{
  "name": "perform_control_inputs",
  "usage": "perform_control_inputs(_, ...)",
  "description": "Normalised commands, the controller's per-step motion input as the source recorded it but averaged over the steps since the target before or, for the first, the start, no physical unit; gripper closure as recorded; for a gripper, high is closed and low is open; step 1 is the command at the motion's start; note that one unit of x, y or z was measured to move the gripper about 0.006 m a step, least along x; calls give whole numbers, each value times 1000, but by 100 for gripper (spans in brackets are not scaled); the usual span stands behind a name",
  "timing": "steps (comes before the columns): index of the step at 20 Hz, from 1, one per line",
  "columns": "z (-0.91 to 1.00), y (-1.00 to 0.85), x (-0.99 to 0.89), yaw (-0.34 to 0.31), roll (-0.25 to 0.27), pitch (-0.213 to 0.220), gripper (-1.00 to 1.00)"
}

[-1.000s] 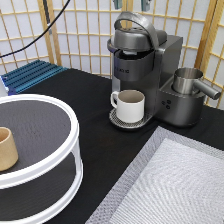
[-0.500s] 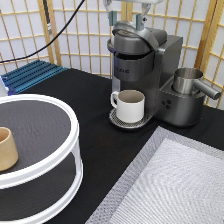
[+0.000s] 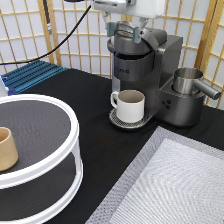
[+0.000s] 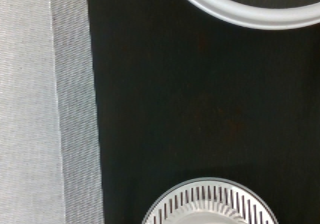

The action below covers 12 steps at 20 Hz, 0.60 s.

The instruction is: Make coffee

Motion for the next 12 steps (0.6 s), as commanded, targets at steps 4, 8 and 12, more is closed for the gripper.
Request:
perform_control_inputs(4, 250, -301, -212, -14, -52, 57, -100)
perform_control_inputs(8, 777, -374, -258, -28, -1, 38, -100)
perform_control_inputs(12, 937, 83, -177, -68, -58, -1, -100)
